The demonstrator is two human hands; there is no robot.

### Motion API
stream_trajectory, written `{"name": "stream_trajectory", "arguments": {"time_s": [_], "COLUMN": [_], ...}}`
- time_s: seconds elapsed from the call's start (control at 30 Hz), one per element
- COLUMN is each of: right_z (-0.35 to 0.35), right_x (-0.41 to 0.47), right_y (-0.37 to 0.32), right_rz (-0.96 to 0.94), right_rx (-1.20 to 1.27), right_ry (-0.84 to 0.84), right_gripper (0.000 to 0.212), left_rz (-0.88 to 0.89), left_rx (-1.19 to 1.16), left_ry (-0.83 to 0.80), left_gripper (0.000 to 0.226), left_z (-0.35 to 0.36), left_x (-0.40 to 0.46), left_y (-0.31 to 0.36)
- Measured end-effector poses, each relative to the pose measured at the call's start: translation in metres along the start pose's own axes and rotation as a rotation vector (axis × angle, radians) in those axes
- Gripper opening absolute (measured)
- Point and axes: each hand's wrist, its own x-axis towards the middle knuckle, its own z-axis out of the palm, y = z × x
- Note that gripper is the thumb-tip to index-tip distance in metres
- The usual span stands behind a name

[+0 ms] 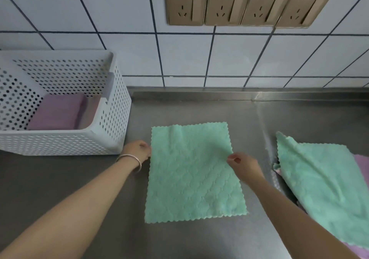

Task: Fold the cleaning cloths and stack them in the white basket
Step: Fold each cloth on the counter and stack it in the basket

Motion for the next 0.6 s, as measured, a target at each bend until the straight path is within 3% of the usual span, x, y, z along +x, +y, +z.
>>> {"name": "stream_trajectory", "arguments": {"time_s": [0.1,0.23,0.33,0.6], "right_z": [-0.004,0.001,0.002,0.008], "right_x": [0.037,0.069,0.078,0.081], "right_y": [-0.014,-0.023,-0.029,-0.023], "right_rz": [0.134,0.256,0.293,0.349], "right_rx": [0.093,0.105,0.059,-0.038], "right_ry": [0.054,0.12,0.133,0.2], "right_gripper": [0.03,0.028,0.017,0.021], "left_rz": [-0.085,-0.126,-0.132,-0.15], "left_rx": [-0.044,-0.065,-0.022,0.064], "left_ry": [0.09,0.194,0.217,0.314], "left_gripper": [0.031,0.023,0.022,0.025], "left_z": [0.004,0.014,0.02,0.016], "left_x": [0.033,0.049,0.051,0.062], "left_y": [0.011,0.023,0.035,0.037]}}
